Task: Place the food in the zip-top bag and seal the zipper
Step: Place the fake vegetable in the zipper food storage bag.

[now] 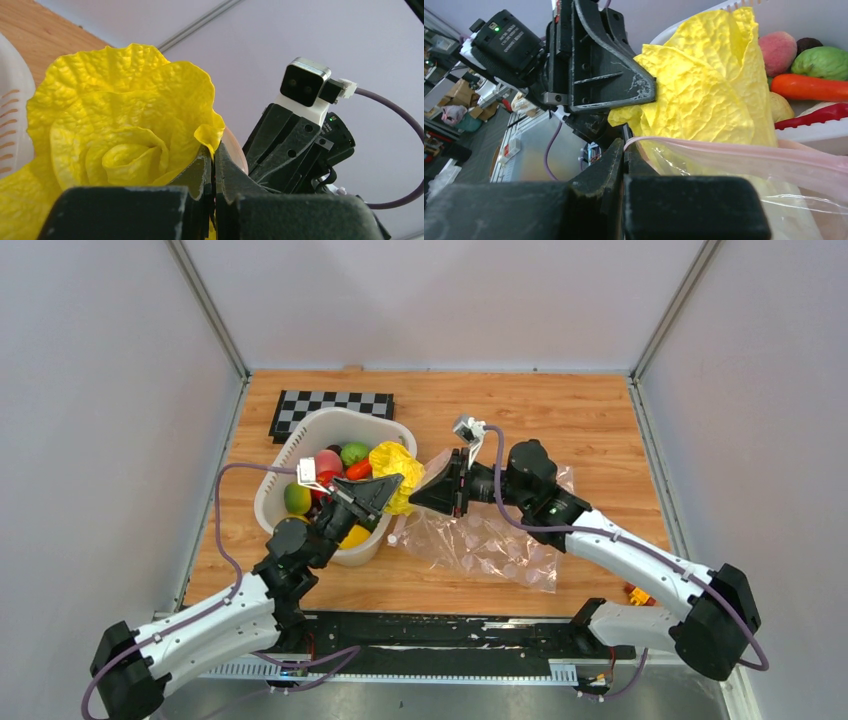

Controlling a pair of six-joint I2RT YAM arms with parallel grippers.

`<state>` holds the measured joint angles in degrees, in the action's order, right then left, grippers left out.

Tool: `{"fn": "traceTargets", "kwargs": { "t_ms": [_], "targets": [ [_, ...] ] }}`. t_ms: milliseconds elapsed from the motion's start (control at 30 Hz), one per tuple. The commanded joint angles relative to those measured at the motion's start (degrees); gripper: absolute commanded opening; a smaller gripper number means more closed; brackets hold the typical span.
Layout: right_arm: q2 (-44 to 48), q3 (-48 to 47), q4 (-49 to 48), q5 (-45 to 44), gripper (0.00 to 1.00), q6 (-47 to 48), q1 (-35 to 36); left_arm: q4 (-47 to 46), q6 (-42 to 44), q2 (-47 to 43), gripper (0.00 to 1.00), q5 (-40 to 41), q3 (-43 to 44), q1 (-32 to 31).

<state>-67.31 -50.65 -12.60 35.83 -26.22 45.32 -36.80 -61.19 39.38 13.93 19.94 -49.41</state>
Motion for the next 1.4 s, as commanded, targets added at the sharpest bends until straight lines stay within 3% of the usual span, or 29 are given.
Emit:
{"fn": "traceTargets", "kwargs": {
  "t_ms": [0, 267, 433, 533, 800, 933, 1100, 1233, 1367],
  "targets": [
    [-0.8, 1.89, -7.77, -4.73, 0.0, -4.28, 0.29, 5.79, 4.54, -0.8, 0.0, -1.88, 6.1, 0.28],
    [-9.31, 2.63, -13.92, 0.8, 0.0, -7.36, 0.29, 26.53, 14.4, -4.81, 0.31, 4.3, 12.09, 0.28],
    [-14.48, 3.62, -18.55, -1.05, 0.0, -10.19, 0.34, 35.48, 19.43, -6.23, 0.6, 8.57, 13.52, 0.45],
    [-16.25, 2.96, -18.4, -1.48, 0.0, -10.73, 0.38, 39.97, 22.53, -6.68, 0.69, 9.61, 15.06, 0.45],
    [-15.43, 5.1, -16.84, -8.71, 0.0, -12.08, 0.38, 53.81, 32.29, -8.66, 0.73, 8.22, 22.77, 0.45],
    [-17.16, 4.84, -17.12, -8.17, 0.0, -13.54, 0.38, 59.94, 35.59, -11.26, 0.71, 3.12, 24.18, 0.45],
    [-17.66, 5.39, -18.56, -8.15, 0.0, -15.04, 0.36, 66.95, 34.16, -13.33, 0.64, -7.34, 23.84, 0.44],
    [-16.16, 5.56, -16.71, -8.77, 0.0, -13.99, 0.38, 68.86, 32.2, -13.63, 0.56, -9.89, 21.59, 0.45],
    [-14.72, 5.26, -13.8, -9.79, 0.0, -12.37, 0.38, 67.01, 29.84, -14.48, 0.57, -10.82, 17.92, 0.46]
  ]
}}
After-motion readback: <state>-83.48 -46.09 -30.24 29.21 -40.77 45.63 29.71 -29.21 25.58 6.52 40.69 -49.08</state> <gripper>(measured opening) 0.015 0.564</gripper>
